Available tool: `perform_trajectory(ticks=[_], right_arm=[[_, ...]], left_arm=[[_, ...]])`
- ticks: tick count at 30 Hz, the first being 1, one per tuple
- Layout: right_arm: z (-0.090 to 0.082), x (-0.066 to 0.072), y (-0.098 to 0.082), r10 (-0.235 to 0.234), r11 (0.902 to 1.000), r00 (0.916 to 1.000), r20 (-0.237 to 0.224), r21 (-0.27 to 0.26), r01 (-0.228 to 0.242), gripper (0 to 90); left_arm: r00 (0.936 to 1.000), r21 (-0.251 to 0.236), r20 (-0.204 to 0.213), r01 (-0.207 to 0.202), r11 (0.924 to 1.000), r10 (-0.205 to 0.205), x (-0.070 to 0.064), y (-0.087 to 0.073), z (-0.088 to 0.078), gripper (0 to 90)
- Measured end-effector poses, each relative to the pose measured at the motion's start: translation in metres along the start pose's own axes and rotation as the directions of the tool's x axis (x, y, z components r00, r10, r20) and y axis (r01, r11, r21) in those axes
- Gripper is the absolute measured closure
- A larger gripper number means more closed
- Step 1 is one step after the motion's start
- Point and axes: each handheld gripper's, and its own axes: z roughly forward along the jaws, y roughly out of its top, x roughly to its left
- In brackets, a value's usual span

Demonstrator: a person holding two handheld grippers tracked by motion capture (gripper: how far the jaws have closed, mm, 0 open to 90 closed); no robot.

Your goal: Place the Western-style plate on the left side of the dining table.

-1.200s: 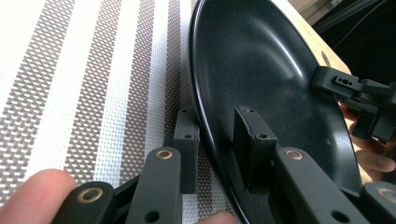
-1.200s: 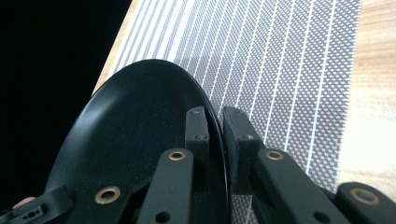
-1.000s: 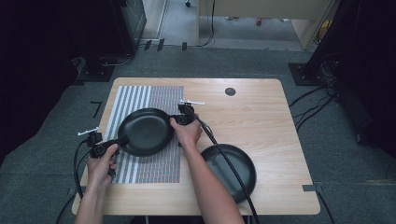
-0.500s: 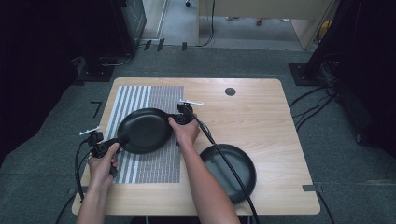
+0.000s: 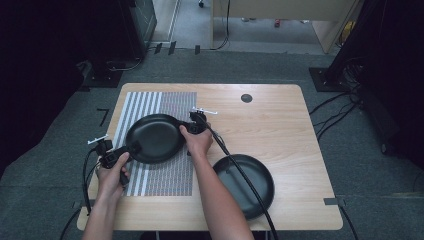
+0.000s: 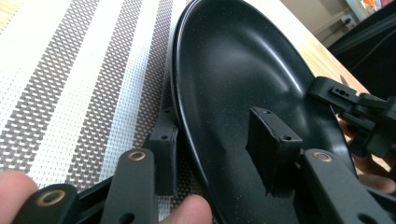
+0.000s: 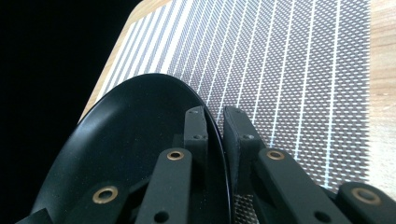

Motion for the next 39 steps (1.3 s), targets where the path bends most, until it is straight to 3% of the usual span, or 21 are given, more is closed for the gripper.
perform_trajectory(ticks=[5,15,21,24,26,30,34,39], right_arm=[[0.001,0.0,-0.001,-0.001,0.9998,1.0,0.001,-0.022,0.001,80.8],[0.002,0.002,-0.002,-0.045,0.9966,0.999,0.002,-0.069,0.045,80.2],[-0.008,0.006,0.007,-0.089,0.9904,0.996,0.005,-0.106,0.089,72.8],[-0.012,0.006,0.009,-0.13,0.9878,0.9914,0.021,-0.084,0.131,71.3],[-0.014,0.007,0.008,-0.152,0.9852,0.9882,0.019,-0.077,0.153,70.3],[-0.018,0.011,0.007,-0.156,0.9861,0.9877,-0.008,-0.06,0.155,63.0],[-0.028,0.016,0.008,-0.239,0.9685,0.9703,0.039,-0.063,0.241,51.6],[-0.043,0.015,0.014,-0.199,0.9768,0.98,-0.001,-0.081,0.198,43.7]], left_arm=[[0.9998,-0.006,0.001,0.02,0.9998,-0.02,0.0,0.001,0.001,54.8],[0.9996,-0.01,0.024,0.013,0.9999,-0.012,0.002,0.001,0.001,50.5],[0.9993,-0.005,0.031,0.019,0.9998,-0.018,0.003,0.002,-0.001,47.6],[0.9999,-0.048,0.006,-0.015,0.9987,0.015,0.003,0.004,-0.006,46.1],[0.9999,-0.053,0.009,-0.008,0.9985,0.009,0.003,0.005,-0.009,45.7],[0.9996,-0.085,0.022,-0.016,0.9963,0.018,0.003,0.007,-0.016,42.9],[0.999,-0.109,0.021,-0.037,0.9934,0.039,0.001,0.008,-0.02,37.9],[0.9947,-0.125,-0.006,-0.102,0.9869,0.103,0.0,0.008,-0.026,33.0]])
